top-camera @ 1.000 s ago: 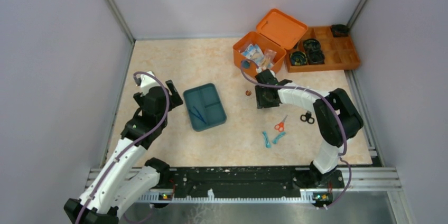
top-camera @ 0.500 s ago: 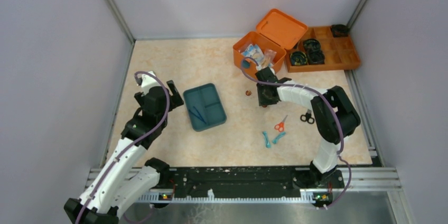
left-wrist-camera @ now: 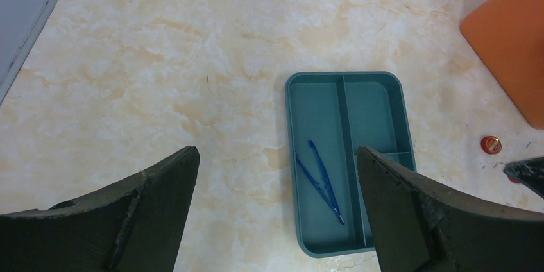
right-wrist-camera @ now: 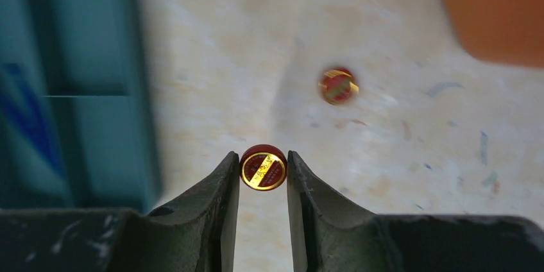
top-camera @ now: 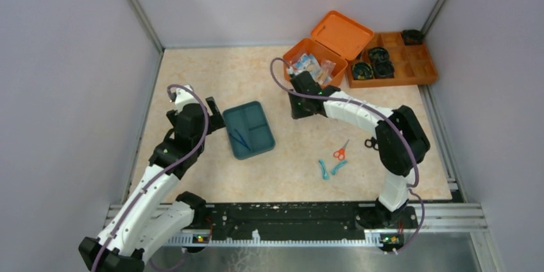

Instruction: Organize the medicine kit

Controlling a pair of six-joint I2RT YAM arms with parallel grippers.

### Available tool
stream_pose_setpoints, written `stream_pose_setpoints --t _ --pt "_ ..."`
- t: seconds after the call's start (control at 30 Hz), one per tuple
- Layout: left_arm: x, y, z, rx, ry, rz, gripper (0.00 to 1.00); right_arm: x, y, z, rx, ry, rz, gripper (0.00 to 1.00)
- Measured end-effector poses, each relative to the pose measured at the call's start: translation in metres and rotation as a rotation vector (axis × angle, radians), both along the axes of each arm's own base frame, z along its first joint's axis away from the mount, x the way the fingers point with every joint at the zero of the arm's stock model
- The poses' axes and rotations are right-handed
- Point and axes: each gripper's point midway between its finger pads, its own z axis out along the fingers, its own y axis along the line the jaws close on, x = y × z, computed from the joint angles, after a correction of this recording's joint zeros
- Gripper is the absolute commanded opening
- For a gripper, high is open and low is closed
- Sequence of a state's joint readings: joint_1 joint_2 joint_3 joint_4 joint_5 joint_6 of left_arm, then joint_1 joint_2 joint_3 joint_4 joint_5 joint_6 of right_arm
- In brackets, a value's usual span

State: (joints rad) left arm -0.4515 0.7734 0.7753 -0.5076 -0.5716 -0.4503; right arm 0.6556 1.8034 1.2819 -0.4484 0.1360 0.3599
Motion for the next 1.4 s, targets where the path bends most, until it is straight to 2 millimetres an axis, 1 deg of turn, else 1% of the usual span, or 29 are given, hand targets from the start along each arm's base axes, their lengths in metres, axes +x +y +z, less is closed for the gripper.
stream_pose_setpoints --t 0.1,0.2,0.23,0.3,0.37,0.53,0.63,0.73,0.87,0.93,1.03,1.17,1.2,1.27,1.4 --pt "0.000 -0.001 0.000 -0.002 0.000 -0.004 0.99 0.007 0.051 0.029 0.094 -0.059 0.086 0.28" --pt "0.000 -0.002 0.000 -0.004 -0.001 -0.007 0.99 0.008 0.097 0.045 0.168 -0.080 0.168 0.29" --pt "0.001 -0.002 0.000 -0.005 -0.001 -0.007 0.99 0.008 0.110 0.047 0.190 -0.080 0.192 0.29" --pt "0.001 -0.002 0.001 -0.005 -0.003 -0.008 0.99 0.009 0.128 0.044 0.214 -0.069 0.223 0.29" --pt "0.001 -0.002 0.001 -0.005 -0.003 -0.008 0.99 0.011 0.140 0.034 0.226 -0.049 0.242 0.29" --pt "0.001 -0.002 0.001 -0.008 -0.006 -0.010 0.99 0.013 0.155 0.002 0.224 0.015 0.266 0.29" --pt "0.001 -0.003 0.002 -0.009 -0.006 -0.012 0.99 0.016 0.160 -0.010 0.219 0.031 0.271 0.29" --pt "0.001 -0.003 0.002 -0.009 -0.006 -0.014 0.99 0.024 0.169 -0.014 0.226 0.025 0.275 0.29" --pt "0.000 -0.003 0.002 -0.009 -0.006 -0.014 0.99 0.033 0.180 -0.012 0.240 0.012 0.282 0.29" --pt "0.000 -0.003 0.002 -0.009 -0.007 -0.014 0.99 0.035 0.184 -0.015 0.240 0.012 0.285 0.29" --pt "0.000 -0.003 0.002 -0.010 -0.009 -0.014 0.99 0.035 0.187 -0.021 0.226 0.016 0.292 0.29" --pt "0.000 -0.003 0.002 -0.010 -0.009 -0.015 0.99 0.036 0.192 -0.035 0.175 0.008 0.306 0.29" --pt "0.000 -0.003 0.002 -0.010 -0.009 -0.015 0.99 0.035 0.194 -0.038 0.162 0.006 0.313 0.30" --pt "0.000 -0.003 0.002 -0.010 -0.009 -0.015 0.99 0.035 0.198 -0.034 0.146 -0.015 0.323 0.32" --pt "0.000 -0.003 0.002 -0.010 -0.009 -0.015 0.99 0.031 0.201 -0.037 0.116 -0.022 0.341 0.43"
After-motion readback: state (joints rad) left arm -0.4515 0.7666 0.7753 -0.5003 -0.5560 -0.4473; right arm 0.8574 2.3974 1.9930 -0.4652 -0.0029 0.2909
